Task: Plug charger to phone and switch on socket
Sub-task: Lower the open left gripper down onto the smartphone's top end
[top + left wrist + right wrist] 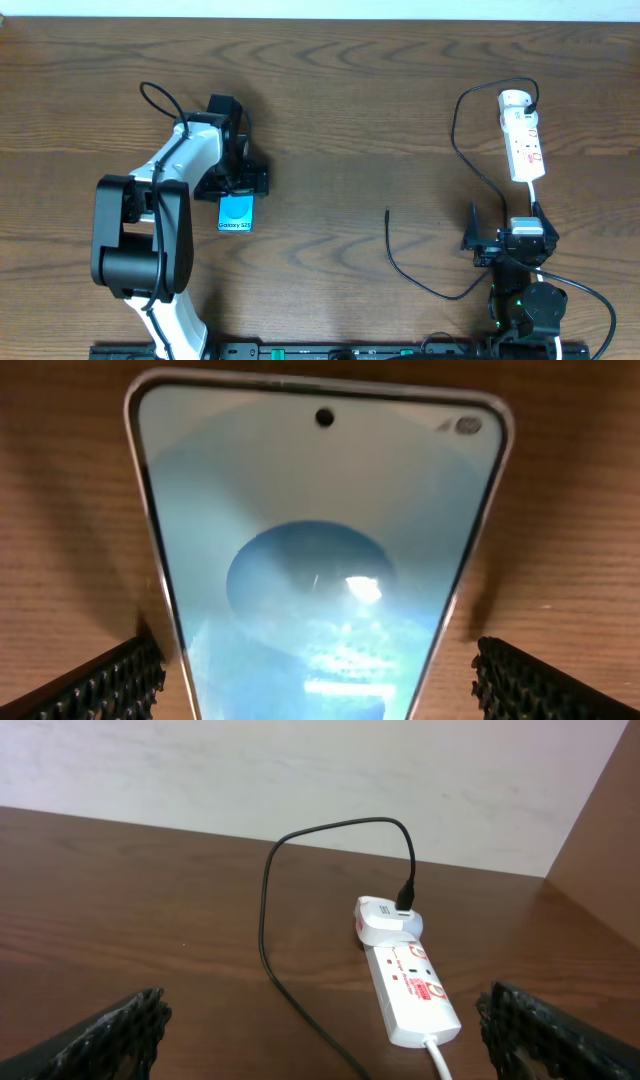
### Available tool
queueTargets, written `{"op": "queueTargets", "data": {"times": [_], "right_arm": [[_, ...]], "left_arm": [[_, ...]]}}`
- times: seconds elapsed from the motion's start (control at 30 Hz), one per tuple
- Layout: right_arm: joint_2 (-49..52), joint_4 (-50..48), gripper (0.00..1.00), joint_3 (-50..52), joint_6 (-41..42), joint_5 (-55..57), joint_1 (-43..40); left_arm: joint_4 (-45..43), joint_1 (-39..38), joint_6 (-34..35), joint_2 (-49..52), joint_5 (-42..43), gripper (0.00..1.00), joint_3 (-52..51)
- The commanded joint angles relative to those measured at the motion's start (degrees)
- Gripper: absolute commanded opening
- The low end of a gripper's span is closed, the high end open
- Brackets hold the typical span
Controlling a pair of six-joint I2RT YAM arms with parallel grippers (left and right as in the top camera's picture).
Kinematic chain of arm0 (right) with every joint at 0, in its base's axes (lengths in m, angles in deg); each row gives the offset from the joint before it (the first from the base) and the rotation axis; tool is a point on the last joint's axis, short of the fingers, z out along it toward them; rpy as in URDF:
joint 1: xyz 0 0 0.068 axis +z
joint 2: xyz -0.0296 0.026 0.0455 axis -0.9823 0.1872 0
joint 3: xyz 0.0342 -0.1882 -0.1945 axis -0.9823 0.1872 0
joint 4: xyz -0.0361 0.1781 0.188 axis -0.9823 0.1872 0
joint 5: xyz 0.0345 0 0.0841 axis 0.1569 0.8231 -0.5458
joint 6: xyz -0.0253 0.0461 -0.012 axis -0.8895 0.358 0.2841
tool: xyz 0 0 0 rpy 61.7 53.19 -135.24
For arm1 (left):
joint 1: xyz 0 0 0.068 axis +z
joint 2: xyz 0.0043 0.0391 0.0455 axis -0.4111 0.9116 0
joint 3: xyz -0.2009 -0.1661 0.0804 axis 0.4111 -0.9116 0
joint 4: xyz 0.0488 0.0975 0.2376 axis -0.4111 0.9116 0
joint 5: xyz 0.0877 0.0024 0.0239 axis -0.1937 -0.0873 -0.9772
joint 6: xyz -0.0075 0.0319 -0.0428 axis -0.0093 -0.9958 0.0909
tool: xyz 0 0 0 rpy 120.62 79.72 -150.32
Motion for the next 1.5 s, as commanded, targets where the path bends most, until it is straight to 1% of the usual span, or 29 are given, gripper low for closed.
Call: {"op": "queueTargets", "data": {"times": [0.0,0.53,0.67,1.03,1.17,1.47], "right_arm": [[-0.24,0.26,0.99,0.09,0.63,-0.13,-0.35],[-0.24,0.26,0.99,0.09,0.63,-0.13,-0.35],[-0.24,0.26,0.99,0.09,0.63,-0.13,-0.35],[-0.24,0.26,0.99,0.09,0.63,-0.13,-0.35],[-0.24,0.24,0.99,0.09,0.63,-0.13,-0.35],[-0.24,0.24,0.99,0.09,0.63,-0.13,-0.35]], "left_arm": [[-0.22,0.11,0.48,2.34,1.7,1.0,-3.45],[-1.38,0.11,0.46,2.34,1.73,1.0,-4.5],[-1.36,0.11,0.46,2.34,1.7,0.97,-4.5],[-1.14,0.11,0.44,2.34,1.68,0.97,-4.59],[-1.18,0.11,0.48,2.34,-1.79,0.97,-5.53],[-1.6,0.11,0.46,2.34,-1.77,0.97,-5.81]]}}
